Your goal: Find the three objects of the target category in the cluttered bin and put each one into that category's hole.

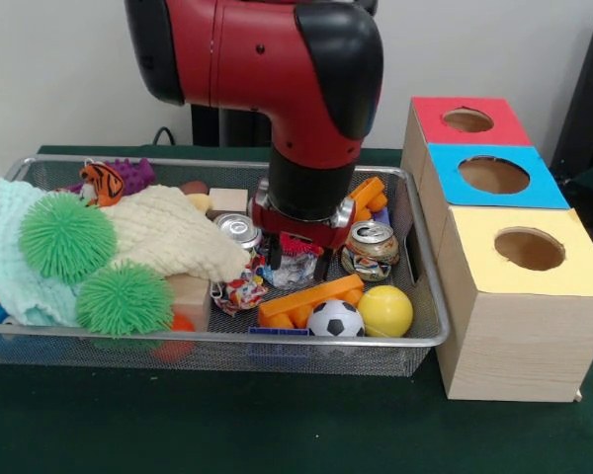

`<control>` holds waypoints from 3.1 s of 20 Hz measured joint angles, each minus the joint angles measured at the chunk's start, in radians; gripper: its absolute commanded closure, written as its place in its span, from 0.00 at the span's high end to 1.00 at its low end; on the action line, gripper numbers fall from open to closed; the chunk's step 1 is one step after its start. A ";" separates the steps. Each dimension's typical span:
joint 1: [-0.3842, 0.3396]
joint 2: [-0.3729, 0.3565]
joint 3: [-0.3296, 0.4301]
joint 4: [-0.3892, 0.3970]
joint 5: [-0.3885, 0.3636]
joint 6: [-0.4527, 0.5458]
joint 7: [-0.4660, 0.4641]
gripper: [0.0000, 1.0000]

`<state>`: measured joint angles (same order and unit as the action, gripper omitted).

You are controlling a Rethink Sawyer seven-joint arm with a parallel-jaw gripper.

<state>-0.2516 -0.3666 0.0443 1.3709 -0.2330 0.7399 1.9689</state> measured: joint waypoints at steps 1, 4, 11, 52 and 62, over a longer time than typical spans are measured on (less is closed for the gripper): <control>0.000 0.011 0.000 0.000 -0.006 -0.006 0.000 1.00; 0.000 0.026 0.000 0.000 -0.011 -0.011 0.000 1.00; -0.007 0.051 0.004 0.000 -0.010 -0.010 0.000 1.00; -0.104 0.051 0.120 0.011 0.043 0.074 0.000 0.00; -0.104 0.054 0.125 0.028 0.052 0.126 0.000 0.00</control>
<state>-0.3555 -0.3123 0.1689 1.3985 -0.1813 0.8657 1.9689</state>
